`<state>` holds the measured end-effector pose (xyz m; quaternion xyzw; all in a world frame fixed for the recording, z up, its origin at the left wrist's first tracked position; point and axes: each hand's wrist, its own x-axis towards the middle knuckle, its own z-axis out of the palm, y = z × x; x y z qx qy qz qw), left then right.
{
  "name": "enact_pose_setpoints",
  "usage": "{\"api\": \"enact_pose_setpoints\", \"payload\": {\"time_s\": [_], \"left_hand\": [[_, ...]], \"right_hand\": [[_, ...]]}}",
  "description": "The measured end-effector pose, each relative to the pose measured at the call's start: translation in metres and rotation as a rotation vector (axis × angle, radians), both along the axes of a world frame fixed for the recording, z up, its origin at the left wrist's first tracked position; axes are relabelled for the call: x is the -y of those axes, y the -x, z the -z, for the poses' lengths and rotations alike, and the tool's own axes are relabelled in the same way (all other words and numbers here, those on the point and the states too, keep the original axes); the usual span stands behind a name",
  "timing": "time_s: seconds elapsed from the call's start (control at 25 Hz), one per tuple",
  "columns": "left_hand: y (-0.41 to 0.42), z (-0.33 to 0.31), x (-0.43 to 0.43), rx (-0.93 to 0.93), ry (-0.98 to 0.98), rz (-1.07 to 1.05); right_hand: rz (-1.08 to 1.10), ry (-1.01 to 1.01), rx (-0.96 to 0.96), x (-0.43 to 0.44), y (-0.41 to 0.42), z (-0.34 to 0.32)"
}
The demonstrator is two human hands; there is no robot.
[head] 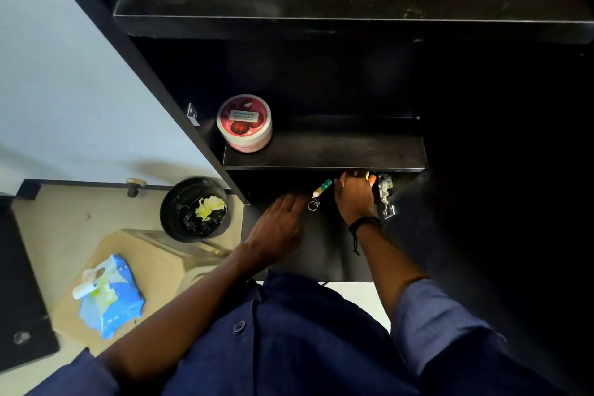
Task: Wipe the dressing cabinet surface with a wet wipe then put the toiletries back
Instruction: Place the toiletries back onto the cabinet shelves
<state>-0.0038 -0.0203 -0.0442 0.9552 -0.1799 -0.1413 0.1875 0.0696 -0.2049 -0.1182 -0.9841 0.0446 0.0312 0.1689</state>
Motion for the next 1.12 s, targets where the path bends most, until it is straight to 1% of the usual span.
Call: {"api": "enact_pose_setpoints", "payload": {"time_s": [0.04, 0.12, 0.2, 0.24, 0.32, 0.36, 0.4, 0.48, 0.56, 0.6, 0.64, 0.72, 0.76, 0.8, 0.96, 1.04, 1.12], "left_hand": [[0.000, 0.001, 0.000, -0.024, 0.003, -0.012], [0.000, 0.004, 0.001, -0.070, 0.014, -0.035], [-0.002, 0.006, 0.003, -0.096, 0.044, -0.057], [-0.004, 0.007, 0.004, -0.106, 0.064, -0.074], [-0.008, 0.007, 0.009, -0.120, 0.114, -0.119], [-0.009, 0.006, 0.012, -0.124, 0.140, -0.144], [-0.011, 0.005, 0.015, -0.129, 0.163, -0.169], [-0.011, 0.003, 0.018, -0.145, 0.174, -0.202], [-0.010, 0.002, 0.019, -0.134, 0.159, -0.219], [-0.009, 0.001, 0.018, -0.124, 0.162, -0.232], [-0.009, 0.000, 0.018, -0.120, 0.174, -0.248], [-0.008, -0.001, 0.016, -0.132, 0.205, -0.278], [-0.006, -0.003, 0.015, -0.130, 0.218, -0.283], [-0.005, -0.005, 0.012, -0.115, 0.230, -0.287], [0.003, -0.010, 0.000, -0.025, 0.280, -0.285], [0.008, -0.013, -0.006, 0.012, 0.284, -0.281], [0.013, -0.016, -0.011, 0.028, 0.303, -0.277]], "right_hand": [[-0.009, -0.007, -0.024, 0.002, -0.004, -0.001], [-0.012, -0.030, -0.015, 0.006, -0.005, -0.006], [0.005, -0.119, 0.028, 0.010, 0.001, -0.014], [0.021, -0.236, 0.007, 0.012, 0.005, -0.018], [0.038, -0.571, -0.115, 0.013, 0.017, -0.032], [0.008, -0.741, -0.190, 0.013, 0.023, -0.043], [-0.049, -0.860, -0.253, 0.011, 0.029, -0.055], [-0.132, -0.980, -0.368, 0.012, 0.036, -0.077], [-0.124, -1.018, -0.410, 0.018, 0.036, -0.082], [-0.049, -0.985, -0.359, 0.020, 0.034, -0.079], [0.052, -0.880, -0.256, 0.024, 0.028, -0.072], [0.190, -0.474, -0.059, 0.032, 0.018, -0.055], [0.211, -0.328, -0.032, 0.033, 0.014, -0.049], [0.205, -0.249, -0.042, 0.033, 0.011, -0.042], [0.144, -0.046, -0.146, 0.030, -0.003, -0.021], [0.188, -0.063, -0.174, 0.032, -0.006, -0.015], [0.234, -0.111, -0.153, 0.035, -0.002, -0.014]]}}
